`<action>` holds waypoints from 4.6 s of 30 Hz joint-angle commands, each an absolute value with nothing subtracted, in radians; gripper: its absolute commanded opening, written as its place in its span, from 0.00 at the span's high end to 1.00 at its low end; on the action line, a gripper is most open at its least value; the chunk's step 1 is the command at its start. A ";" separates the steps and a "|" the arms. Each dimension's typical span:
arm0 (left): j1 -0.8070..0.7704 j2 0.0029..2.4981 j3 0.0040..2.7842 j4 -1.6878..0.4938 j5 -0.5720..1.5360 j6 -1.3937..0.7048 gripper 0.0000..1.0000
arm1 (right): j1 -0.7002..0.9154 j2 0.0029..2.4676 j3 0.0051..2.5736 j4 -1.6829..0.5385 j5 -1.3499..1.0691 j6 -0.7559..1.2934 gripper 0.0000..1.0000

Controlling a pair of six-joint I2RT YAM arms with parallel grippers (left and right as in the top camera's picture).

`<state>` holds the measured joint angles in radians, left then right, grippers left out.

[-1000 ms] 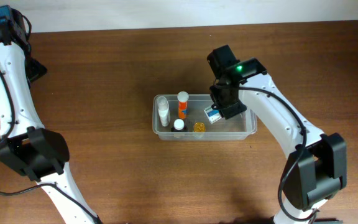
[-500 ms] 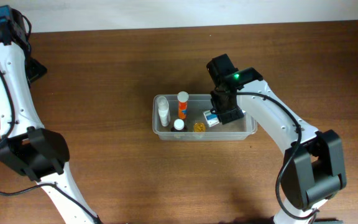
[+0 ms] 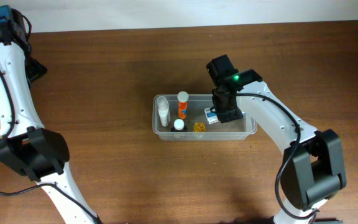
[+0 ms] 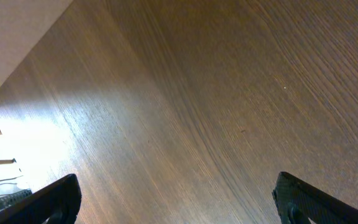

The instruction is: Pack container

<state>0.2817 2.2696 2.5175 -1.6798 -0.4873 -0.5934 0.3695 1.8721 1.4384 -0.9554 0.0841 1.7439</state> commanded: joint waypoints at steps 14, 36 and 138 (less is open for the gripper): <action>0.279 2.273 2.536 -1.680 -0.501 -0.586 0.01 | 0.373 1.885 1.383 -0.889 0.146 1.770 0.67; 0.279 2.273 2.536 -1.680 -0.501 -0.586 0.00 | 0.373 1.918 1.383 -0.889 0.139 1.770 0.60; 0.279 2.272 2.536 -1.681 -0.501 -0.586 0.01 | 0.372 1.837 1.225 -0.635 0.138 0.292 0.96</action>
<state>0.2817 2.2696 2.5175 -1.6798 -0.4873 -0.5938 0.3695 1.8614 1.2488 -0.6090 0.1509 0.3065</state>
